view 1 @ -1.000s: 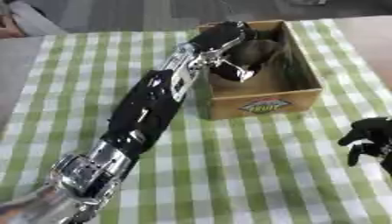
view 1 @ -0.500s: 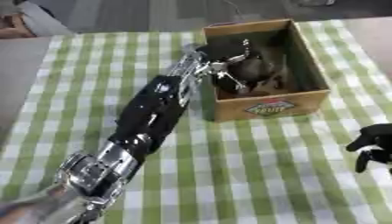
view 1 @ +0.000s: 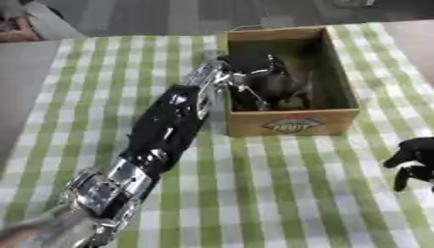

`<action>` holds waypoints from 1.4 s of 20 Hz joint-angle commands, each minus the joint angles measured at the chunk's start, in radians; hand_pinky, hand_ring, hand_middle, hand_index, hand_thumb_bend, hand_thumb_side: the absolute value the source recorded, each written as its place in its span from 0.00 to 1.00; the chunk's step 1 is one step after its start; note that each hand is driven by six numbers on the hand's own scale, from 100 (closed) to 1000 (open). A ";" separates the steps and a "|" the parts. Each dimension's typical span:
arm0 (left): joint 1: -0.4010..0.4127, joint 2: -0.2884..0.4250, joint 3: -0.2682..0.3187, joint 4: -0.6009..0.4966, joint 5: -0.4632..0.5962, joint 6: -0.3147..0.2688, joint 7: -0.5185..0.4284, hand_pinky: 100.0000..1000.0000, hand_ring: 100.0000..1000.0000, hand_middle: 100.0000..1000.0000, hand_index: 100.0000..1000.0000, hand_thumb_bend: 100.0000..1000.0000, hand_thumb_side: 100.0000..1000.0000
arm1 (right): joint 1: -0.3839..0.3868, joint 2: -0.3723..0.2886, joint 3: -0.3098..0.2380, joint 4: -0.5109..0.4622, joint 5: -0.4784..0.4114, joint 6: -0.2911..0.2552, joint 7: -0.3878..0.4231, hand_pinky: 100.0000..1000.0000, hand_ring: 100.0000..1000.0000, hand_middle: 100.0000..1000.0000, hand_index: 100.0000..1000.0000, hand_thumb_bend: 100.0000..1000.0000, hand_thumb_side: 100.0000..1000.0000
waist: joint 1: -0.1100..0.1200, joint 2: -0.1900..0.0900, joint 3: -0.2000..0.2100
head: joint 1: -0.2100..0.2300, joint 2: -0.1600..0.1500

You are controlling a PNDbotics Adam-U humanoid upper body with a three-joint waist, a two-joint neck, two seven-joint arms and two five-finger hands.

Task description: Pick up objects on the table and place them in the box.

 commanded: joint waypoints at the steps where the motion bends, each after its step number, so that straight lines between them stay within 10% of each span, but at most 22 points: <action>1: -0.019 0.026 0.012 -0.044 0.046 -0.002 0.012 0.76 0.83 0.83 0.84 0.00 0.51 | -0.004 -0.009 -0.006 -0.013 0.000 -0.002 0.004 0.31 0.57 0.50 0.67 0.00 0.75 | -0.008 -0.029 0.004 | 0.002 0.006; 2: -0.020 0.028 0.012 -0.052 0.061 0.001 0.022 0.77 0.84 0.85 0.84 0.00 0.64 | -0.003 -0.009 -0.006 -0.012 0.000 -0.001 0.004 0.31 0.57 0.50 0.67 0.00 0.74 | -0.009 -0.031 0.006 | 0.001 0.008; 8: -0.019 0.039 0.003 -0.086 0.130 0.013 0.066 0.80 0.86 0.87 0.84 0.00 0.62 | 0.004 -0.011 -0.005 -0.009 -0.001 -0.001 0.005 0.31 0.57 0.50 0.67 0.00 0.74 | -0.011 -0.043 0.017 | -0.003 0.015; 20: -0.010 0.028 -0.011 -0.039 0.019 0.004 0.007 0.78 0.84 0.85 0.84 0.08 0.09 | 0.002 -0.011 -0.005 -0.009 0.000 -0.001 0.006 0.31 0.57 0.50 0.67 0.00 0.75 | -0.008 -0.040 0.011 | -0.004 0.019; 28: -0.005 0.022 -0.016 -0.018 -0.088 -0.028 -0.029 0.85 0.89 0.93 0.93 0.29 0.56 | 0.002 -0.013 -0.004 -0.008 -0.001 -0.001 0.008 0.31 0.57 0.50 0.67 0.00 0.75 | -0.006 -0.042 0.015 | -0.008 0.021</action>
